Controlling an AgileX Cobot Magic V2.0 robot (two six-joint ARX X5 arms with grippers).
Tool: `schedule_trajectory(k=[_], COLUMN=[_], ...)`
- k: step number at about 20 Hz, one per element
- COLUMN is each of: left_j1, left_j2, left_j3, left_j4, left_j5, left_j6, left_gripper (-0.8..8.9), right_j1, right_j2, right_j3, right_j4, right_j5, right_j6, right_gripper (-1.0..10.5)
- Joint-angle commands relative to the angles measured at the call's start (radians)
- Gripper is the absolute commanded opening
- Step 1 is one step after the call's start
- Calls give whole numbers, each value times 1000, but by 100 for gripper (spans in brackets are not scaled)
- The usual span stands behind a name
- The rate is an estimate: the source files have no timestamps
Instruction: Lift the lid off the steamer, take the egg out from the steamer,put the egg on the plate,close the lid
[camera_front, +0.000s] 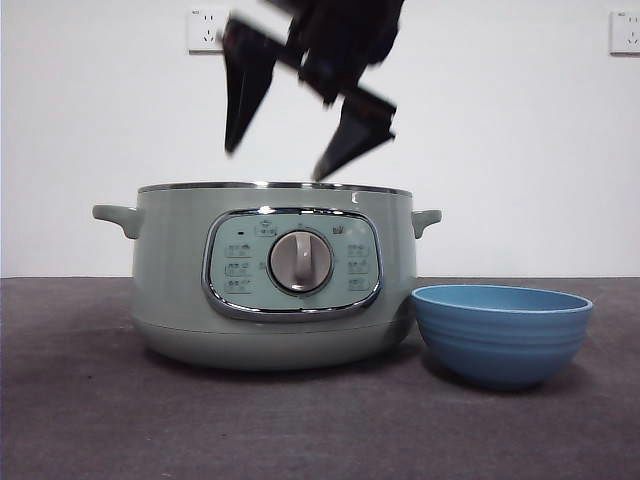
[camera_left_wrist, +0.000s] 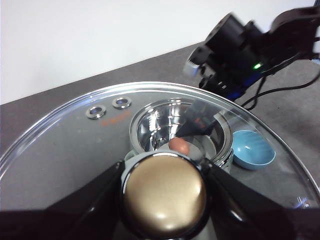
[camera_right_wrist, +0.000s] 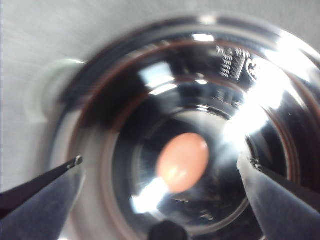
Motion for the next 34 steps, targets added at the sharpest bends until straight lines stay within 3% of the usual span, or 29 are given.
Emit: schedule_trajectory(k=[1,19,21,30,34], left_j1=[0,0,0,0,0], left_j2=[-10,-10,-10,-10,-10], left_j3=[15,15,15,15,15], left_j4=[39,30,30,27,24], left_j5=[5,6,6,7,6], left_j6=[-4,18,20,20,21], left_gripper=[-9,-9,-9,-9,-8], right_j1=[2,3,3,3,3], right_j2=[58,208,208,219,220], right_j3=[7,7,7,7,7], right_j4=[8,60,61,61,55], right_j5=[26,24,24,16,13], right_j6=[8,39,42,62,66], right_gripper=[565,525,429,400,313])
